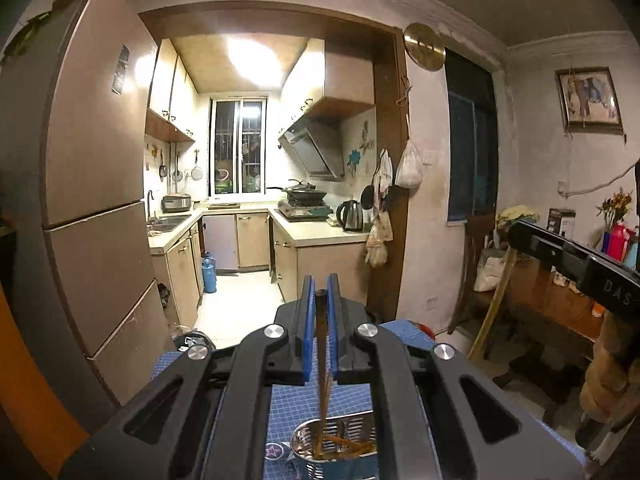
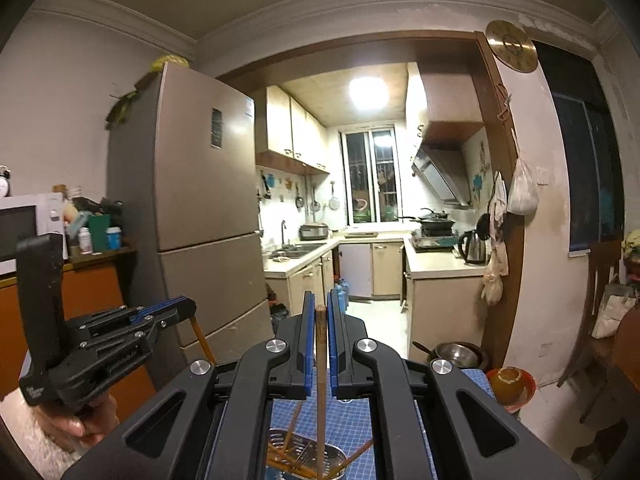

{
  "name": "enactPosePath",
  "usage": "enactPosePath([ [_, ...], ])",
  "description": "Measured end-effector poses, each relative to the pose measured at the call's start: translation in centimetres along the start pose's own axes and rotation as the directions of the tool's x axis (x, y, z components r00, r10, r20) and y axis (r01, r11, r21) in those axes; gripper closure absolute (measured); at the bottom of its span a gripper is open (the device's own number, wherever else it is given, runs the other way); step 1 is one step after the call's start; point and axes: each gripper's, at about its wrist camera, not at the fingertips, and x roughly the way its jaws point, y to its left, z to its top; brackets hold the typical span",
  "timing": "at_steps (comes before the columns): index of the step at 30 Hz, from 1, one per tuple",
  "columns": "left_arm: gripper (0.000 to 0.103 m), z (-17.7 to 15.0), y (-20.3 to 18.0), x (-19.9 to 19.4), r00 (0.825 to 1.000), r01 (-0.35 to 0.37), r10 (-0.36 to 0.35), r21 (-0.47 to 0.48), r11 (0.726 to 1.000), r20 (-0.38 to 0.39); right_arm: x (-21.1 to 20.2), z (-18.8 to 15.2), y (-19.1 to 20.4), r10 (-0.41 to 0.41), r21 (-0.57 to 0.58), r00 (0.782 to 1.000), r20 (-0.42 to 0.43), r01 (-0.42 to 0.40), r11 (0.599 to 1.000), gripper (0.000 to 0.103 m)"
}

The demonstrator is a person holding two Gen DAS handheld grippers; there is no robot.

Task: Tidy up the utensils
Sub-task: 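Carry both held chopsticks over the silver wire basket, then lower the chopsticks into the silver basket and open both tools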

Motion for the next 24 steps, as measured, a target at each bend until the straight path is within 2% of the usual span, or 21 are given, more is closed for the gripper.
enactPosePath([
  [5, 0.098, -2.1, 0.1, 2.5, 1.0, -0.003, 0.004, 0.041, 0.999, -0.027, 3.0, -1.5, 0.0, -0.021, 0.007, 0.999, -0.024, 0.021, 1.0, 0.096],
  [15, 0.098, -5.4, 1.6, 5.2, 0.994, 0.041, -0.042, -0.011, 0.999, -0.105, 6.7, -4.4, 0.0, -0.033, -0.001, 0.997, -0.075, 0.033, 0.999, 0.096],
  [19, 0.093, -6.0, 2.5, 5.4, 0.993, 0.016, -0.02, -0.038, 0.999, -0.114, 7.5, -5.2, -0.1, -0.034, -0.004, 0.994, -0.105, 0.033, 0.999, 0.093],
  [21, 0.084, -6.0, 2.8, 5.3, 0.994, 0.003, -0.007, -0.039, 0.999, -0.106, 7.5, -5.3, -0.3, -0.039, 0.001, 0.994, -0.101, 0.04, 0.999, 0.093],
  [24, 0.084, -5.8, 3.2, 4.5, 0.996, -0.011, 0.008, -0.036, 0.999, -0.09, 7.0, -5.3, -0.7, -0.042, 0.01, 0.995, -0.093, 0.043, 0.999, 0.093],
])
